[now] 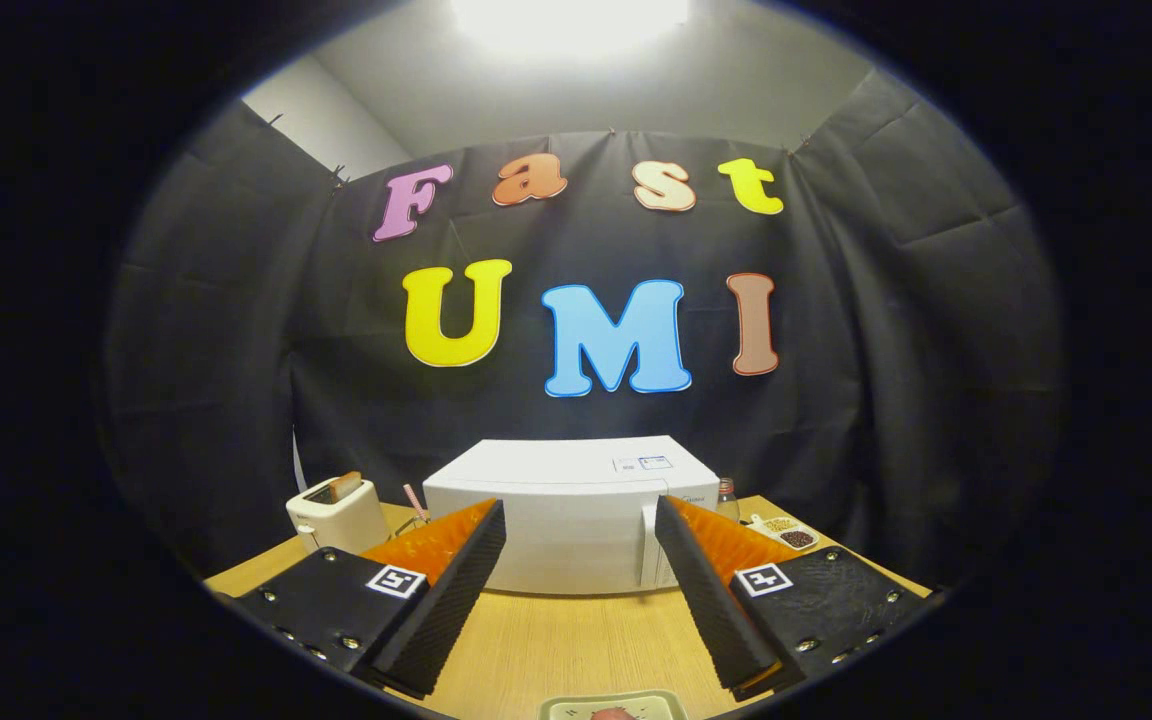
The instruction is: Open the microwave, put the food inside, and close the microwave door.
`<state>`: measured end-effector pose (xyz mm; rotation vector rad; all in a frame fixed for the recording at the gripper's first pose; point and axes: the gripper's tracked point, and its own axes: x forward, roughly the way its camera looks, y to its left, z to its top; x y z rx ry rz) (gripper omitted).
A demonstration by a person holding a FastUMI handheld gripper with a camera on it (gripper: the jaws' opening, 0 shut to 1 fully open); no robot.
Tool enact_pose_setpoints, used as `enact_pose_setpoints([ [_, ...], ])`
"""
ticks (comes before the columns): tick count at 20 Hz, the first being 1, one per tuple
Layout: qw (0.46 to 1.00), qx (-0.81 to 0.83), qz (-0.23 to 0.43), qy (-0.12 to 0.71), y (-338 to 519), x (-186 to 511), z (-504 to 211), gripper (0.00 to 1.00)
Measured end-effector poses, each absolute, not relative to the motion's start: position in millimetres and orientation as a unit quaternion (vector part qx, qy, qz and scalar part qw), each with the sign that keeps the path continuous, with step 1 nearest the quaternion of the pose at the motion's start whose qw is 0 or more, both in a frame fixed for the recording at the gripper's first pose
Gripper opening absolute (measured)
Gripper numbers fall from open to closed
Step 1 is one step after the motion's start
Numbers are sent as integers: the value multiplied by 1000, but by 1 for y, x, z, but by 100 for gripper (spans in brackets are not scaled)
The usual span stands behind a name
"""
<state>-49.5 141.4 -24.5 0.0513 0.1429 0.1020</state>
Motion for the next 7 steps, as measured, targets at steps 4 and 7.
enact_pose_setpoints([
  [4, 997, 23, 47, 63, 135, -47, -20, 97],
  [7, 997, 29, 43, 60, 132, -46, -18, 97],
])
